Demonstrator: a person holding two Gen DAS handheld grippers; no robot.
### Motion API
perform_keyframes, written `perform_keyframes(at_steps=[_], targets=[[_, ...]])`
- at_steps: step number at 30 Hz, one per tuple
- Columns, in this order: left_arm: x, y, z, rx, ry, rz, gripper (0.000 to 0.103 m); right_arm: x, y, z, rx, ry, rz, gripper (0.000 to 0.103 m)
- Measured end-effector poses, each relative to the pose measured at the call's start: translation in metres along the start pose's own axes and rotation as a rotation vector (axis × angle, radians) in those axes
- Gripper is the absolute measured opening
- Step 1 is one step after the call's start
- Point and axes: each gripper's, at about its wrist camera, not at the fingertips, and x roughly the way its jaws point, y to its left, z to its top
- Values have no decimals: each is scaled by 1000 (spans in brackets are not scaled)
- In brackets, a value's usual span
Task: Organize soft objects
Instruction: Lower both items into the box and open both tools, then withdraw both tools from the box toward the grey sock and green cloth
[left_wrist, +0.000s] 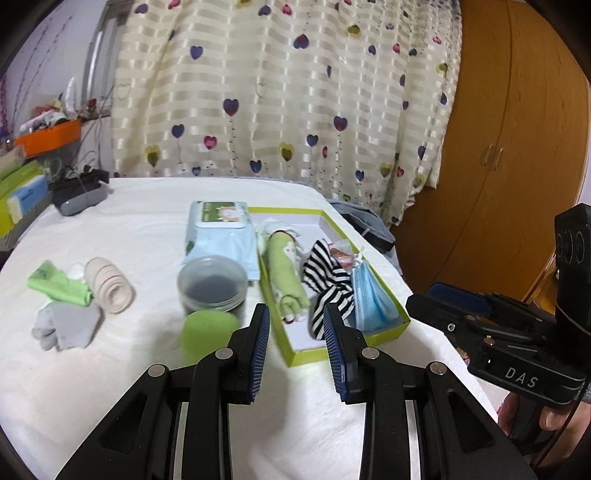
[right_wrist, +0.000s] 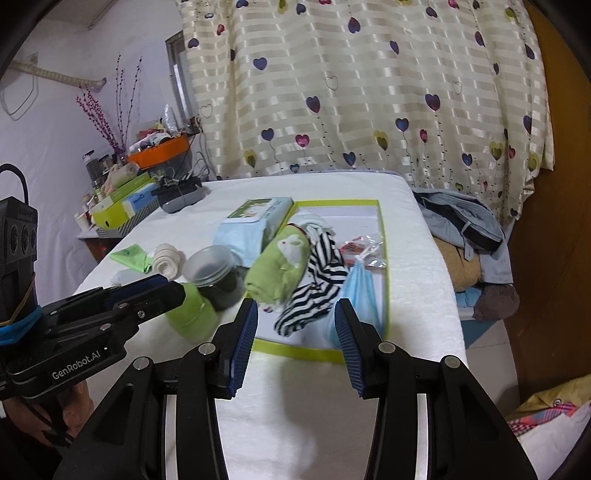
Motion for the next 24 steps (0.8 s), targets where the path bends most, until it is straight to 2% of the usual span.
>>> perform_keyframes(at_steps=[24], targets=[[-36, 42, -7, -51, -40, 16, 29, -9, 50, 5, -75, -24, 49, 45]])
